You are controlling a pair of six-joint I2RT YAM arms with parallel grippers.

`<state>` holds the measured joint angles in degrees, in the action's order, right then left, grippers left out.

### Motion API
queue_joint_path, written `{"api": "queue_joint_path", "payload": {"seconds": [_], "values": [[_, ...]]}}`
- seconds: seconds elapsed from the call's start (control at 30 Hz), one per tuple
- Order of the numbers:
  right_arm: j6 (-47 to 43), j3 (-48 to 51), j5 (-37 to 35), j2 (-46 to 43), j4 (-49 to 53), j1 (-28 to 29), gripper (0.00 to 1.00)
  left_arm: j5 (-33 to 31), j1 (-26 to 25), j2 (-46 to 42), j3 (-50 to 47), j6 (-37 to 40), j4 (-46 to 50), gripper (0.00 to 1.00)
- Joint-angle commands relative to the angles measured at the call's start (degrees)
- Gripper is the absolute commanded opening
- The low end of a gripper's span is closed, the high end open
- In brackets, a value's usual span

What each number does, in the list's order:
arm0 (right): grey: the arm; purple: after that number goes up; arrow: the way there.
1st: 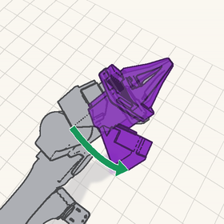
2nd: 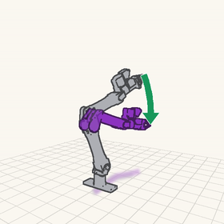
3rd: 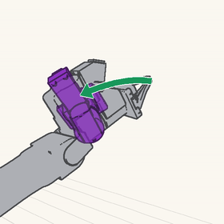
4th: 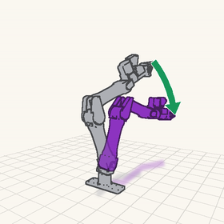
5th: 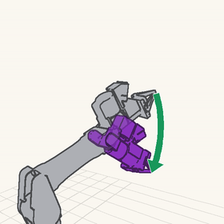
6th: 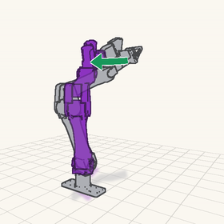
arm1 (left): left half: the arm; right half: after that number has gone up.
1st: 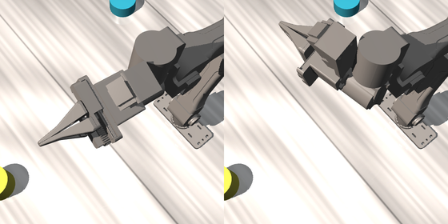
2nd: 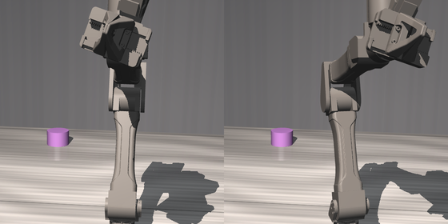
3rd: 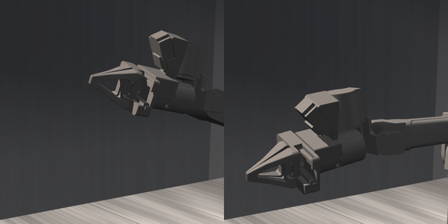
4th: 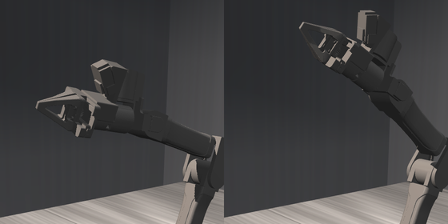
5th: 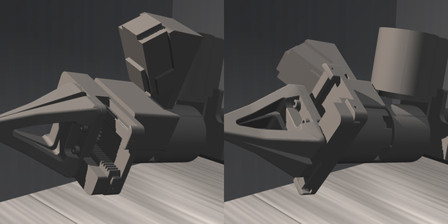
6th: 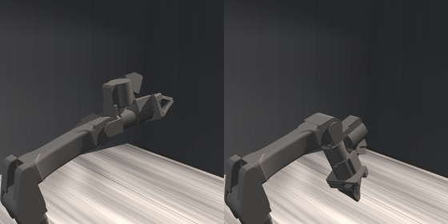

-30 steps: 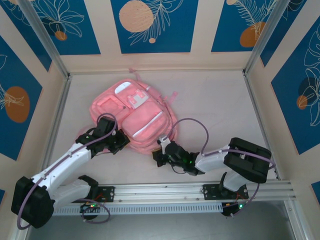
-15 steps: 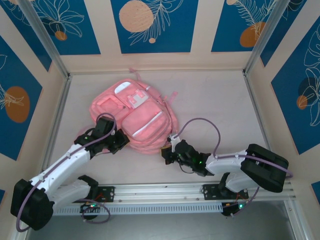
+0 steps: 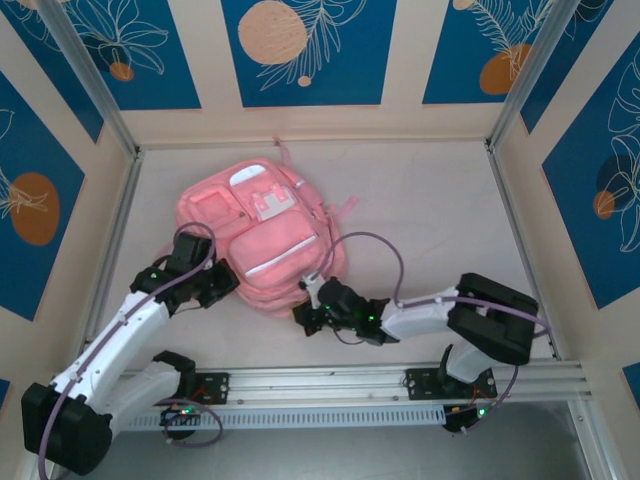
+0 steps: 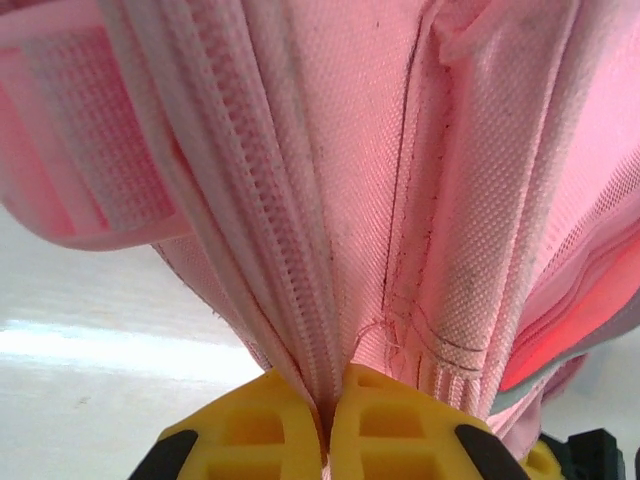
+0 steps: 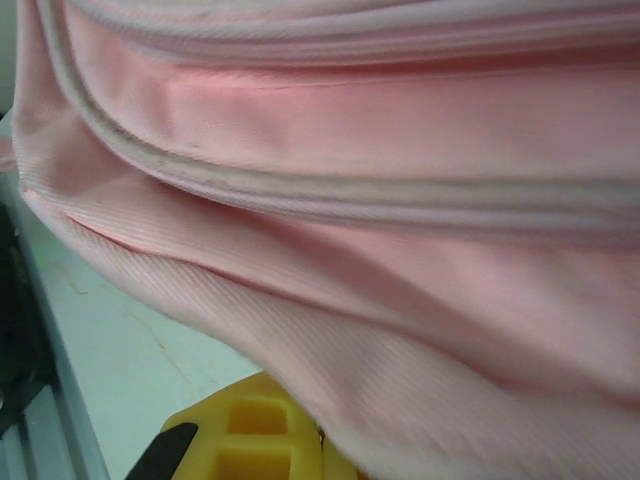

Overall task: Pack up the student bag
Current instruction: Zip the student bag at the center of the table.

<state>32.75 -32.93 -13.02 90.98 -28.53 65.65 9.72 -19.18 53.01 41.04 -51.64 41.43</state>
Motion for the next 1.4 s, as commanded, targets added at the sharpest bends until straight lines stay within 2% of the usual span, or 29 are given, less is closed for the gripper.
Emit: {"api": "queue_joint_path", "payload": {"seconds": [0.0, 0.07, 0.17, 0.27, 0.43, 0.73, 0.9, 1.0, 1.17, 1.23, 1.37], "values": [[-0.7, -6.6, 2.8, 6.0, 2.2, 2.7, 0.0, 0.6, 1.5, -0.5, 4.1, 3.2, 3.5, 0.15], [1.4, -9.7, 1.6, 9.3, 2.7, 2.9, 0.0, 0.7, 1.6, -1.0, 4.0, 1.7, 4.3, 0.34], [3.6, -11.4, 1.4, 12.0, 1.2, 2.6, 0.0, 1.5, 1.5, -3.2, 2.6, -1.3, 5.2, 0.51], [4.2, -12.2, 0.8, 12.8, 1.2, 2.8, 0.0, 1.8, 1.5, -6.5, 1.0, -4.7, 6.7, 0.57], [4.5, -11.8, -0.9, 12.8, 0.7, 2.7, 0.0, 2.6, 1.1, -10.3, -2.0, -11.6, 10.5, 0.6], [5.2, -10.8, -2.8, 12.9, 0.0, 2.6, 0.0, 2.3, -3.8, -11.3, -5.3, -20.1, 11.7, 0.56], [5.6, -10.4, -3.6, 12.7, -0.1, 2.5, 0.0, 0.5, -9.6, -7.6, -6.4, -23.1, 9.0, 0.4], [5.7, -10.1, -3.8, 12.5, 0.0, 2.6, 0.0, -0.4, -12.2, -4.5, -6.3, -23.7, 6.7, 0.38], [5.8, -9.6, -4.2, 11.9, 0.0, 2.5, 0.0, -1.2, -12.9, -1.8, -6.6, -23.8, 3.4, 0.35], [5.9, -9.2, -4.2, 11.5, -0.2, 2.5, 0.0, -2.4, -12.9, -1.3, -6.1, -23.3, 3.0, 0.3], [5.7, -8.1, -4.7, 10.7, -0.2, 2.5, 0.0, -4.2, -12.9, -0.5, -5.4, -22.4, 3.1, 0.13]]}}
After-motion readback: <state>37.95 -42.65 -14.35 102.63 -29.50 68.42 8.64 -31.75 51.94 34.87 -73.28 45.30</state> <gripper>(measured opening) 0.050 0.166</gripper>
